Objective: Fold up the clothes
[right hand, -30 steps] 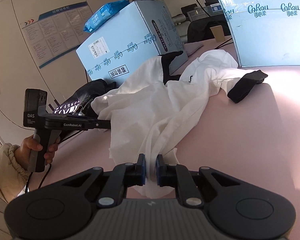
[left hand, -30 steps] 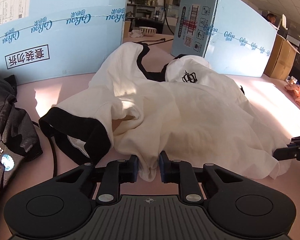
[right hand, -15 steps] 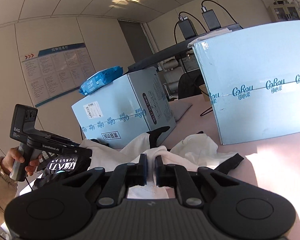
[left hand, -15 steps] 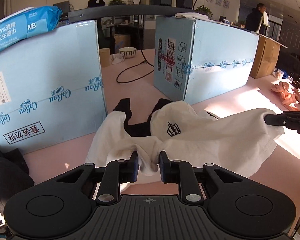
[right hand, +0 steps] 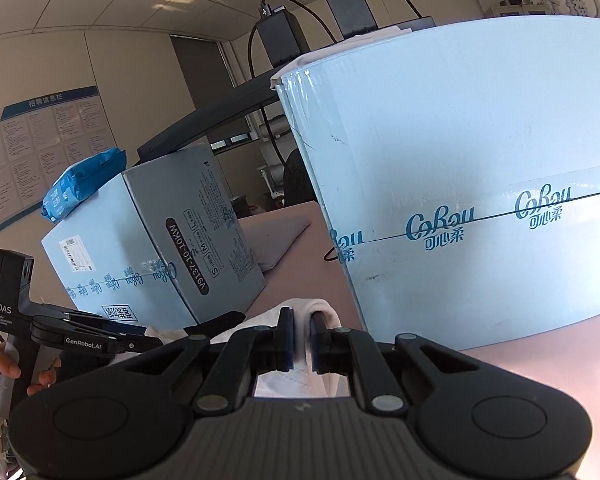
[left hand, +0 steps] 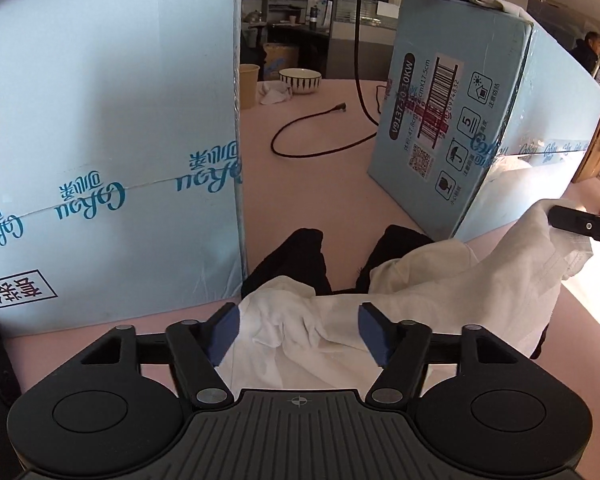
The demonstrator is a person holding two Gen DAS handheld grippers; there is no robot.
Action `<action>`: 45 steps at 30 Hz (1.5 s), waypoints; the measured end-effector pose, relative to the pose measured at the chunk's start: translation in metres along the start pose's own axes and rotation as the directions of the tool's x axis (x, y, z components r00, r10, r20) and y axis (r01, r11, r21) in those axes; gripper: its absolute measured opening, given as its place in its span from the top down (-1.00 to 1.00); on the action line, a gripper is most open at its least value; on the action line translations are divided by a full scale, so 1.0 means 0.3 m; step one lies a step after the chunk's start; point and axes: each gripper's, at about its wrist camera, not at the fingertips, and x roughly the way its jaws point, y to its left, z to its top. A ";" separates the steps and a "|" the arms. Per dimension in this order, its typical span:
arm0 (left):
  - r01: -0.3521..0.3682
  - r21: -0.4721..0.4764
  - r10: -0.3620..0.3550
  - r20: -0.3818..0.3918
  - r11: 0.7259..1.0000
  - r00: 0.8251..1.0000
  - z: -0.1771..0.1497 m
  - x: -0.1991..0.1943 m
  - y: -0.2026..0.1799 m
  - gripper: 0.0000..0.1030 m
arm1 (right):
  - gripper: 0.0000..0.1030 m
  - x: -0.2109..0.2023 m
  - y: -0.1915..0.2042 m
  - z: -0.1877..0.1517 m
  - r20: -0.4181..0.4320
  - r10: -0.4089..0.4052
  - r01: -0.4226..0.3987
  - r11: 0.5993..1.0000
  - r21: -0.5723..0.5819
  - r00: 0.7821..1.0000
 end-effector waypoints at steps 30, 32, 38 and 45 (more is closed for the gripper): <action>-0.185 0.097 0.176 0.090 0.978 0.980 -0.253 0.111 -0.254 0.57 | 0.83 0.017 -0.058 -0.043 -0.017 0.062 -0.062 0.997 0.038 0.998; -0.187 0.095 0.178 0.094 0.978 0.980 -0.254 0.110 -0.250 0.74 | 0.83 0.018 -0.059 -0.045 -0.017 0.062 -0.061 0.997 0.040 0.998; -0.194 0.091 0.182 0.127 0.977 0.975 -0.243 0.080 -0.244 0.94 | 0.83 0.010 -0.065 -0.051 -0.010 0.059 -0.058 0.997 0.046 0.998; -0.152 0.077 0.135 0.190 0.985 0.972 -0.169 -0.147 -0.203 0.94 | 0.83 -0.052 -0.058 -0.019 0.018 0.078 -0.079 0.995 0.055 0.997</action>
